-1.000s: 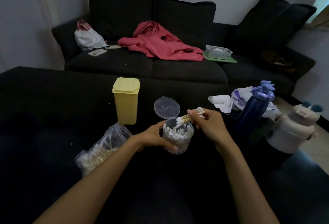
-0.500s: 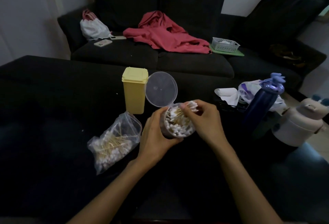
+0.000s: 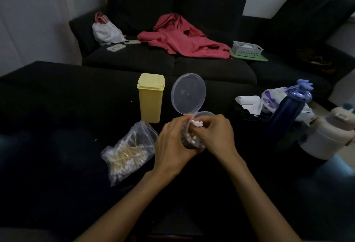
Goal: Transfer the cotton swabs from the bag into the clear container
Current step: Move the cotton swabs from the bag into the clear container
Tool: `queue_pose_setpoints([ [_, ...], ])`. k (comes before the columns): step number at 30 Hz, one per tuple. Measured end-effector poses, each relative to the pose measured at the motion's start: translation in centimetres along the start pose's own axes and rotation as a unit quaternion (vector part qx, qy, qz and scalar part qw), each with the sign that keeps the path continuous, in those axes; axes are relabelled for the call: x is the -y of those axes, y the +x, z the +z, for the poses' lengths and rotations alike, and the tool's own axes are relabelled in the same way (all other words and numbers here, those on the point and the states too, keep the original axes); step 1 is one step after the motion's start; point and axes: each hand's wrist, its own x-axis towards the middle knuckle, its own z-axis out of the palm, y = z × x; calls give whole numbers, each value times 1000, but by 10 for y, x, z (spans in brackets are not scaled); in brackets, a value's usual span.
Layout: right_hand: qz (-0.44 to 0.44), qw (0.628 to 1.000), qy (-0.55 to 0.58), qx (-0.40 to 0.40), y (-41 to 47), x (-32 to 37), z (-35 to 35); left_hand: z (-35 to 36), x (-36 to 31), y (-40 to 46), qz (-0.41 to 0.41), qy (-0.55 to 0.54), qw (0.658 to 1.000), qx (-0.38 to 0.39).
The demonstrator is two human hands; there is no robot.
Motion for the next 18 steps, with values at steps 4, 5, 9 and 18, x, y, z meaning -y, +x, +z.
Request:
queue_pose_setpoints([
  [4, 28, 991, -114, 67, 2, 7, -1, 0, -3, -1, 3, 6, 1000, 18],
  [5, 22, 986, -142, 85, 2, 8, -2, 0, -2, -1, 3, 10, 1000, 28],
  [9, 28, 972, -112, 205, 12, 8, -17, -1, 4, 2, -8, -4, 998, 67],
  [18, 33, 959, 61, 275, 22, -6, -53, -8, 12, 10, -18, -10, 995, 100],
])
